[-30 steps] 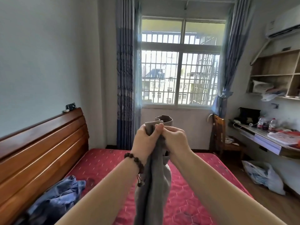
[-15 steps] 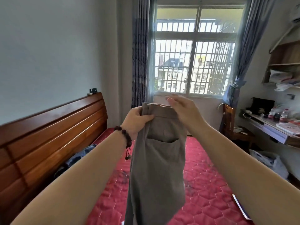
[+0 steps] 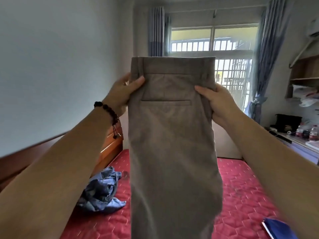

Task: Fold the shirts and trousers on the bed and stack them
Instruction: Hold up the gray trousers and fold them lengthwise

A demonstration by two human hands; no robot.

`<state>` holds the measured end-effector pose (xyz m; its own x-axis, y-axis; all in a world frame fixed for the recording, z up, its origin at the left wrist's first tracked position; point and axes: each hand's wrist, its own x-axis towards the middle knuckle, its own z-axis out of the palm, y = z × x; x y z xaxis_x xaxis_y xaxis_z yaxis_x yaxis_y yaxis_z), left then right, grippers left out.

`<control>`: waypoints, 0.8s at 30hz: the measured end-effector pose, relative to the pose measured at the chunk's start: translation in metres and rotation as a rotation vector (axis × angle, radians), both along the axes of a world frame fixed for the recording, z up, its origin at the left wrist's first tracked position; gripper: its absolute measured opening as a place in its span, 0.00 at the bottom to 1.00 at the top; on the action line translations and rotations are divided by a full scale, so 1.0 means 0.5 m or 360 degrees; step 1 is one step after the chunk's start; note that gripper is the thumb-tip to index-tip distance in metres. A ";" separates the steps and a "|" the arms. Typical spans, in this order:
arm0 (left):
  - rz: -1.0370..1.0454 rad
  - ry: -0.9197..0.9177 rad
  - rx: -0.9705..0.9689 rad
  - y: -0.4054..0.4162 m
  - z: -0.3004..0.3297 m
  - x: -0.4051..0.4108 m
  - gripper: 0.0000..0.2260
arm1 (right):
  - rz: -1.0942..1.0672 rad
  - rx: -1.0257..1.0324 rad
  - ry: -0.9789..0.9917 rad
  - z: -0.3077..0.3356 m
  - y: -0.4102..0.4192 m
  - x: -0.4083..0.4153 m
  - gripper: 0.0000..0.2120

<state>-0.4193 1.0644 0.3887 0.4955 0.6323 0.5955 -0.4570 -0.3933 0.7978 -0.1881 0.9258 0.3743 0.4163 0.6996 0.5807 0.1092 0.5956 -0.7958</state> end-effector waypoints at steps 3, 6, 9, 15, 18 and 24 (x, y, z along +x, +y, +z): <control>-0.0022 0.0398 -0.0052 0.024 -0.045 -0.003 0.10 | -0.0101 -0.0163 -0.0078 -0.010 0.016 -0.021 0.09; 0.0030 0.0147 -0.0094 0.040 -0.067 -0.002 0.04 | -0.0005 -0.0160 -0.0150 -0.030 0.013 -0.017 0.08; -0.0035 0.0027 -0.0165 0.041 -0.077 0.005 0.07 | 0.0088 -0.0249 -0.0086 -0.067 0.011 -0.013 0.20; -0.0162 0.0122 -0.0319 0.048 -0.117 0.011 0.08 | -0.0028 -0.0232 -0.0190 -0.115 0.023 -0.006 0.08; -0.0182 0.0183 -0.0324 0.042 -0.105 0.007 0.07 | 0.0087 -0.0241 -0.0164 -0.127 0.025 0.008 0.14; -0.0145 0.0092 -0.0427 0.042 -0.111 0.012 0.07 | 0.0287 -0.0843 -0.0403 -0.224 0.014 0.024 0.20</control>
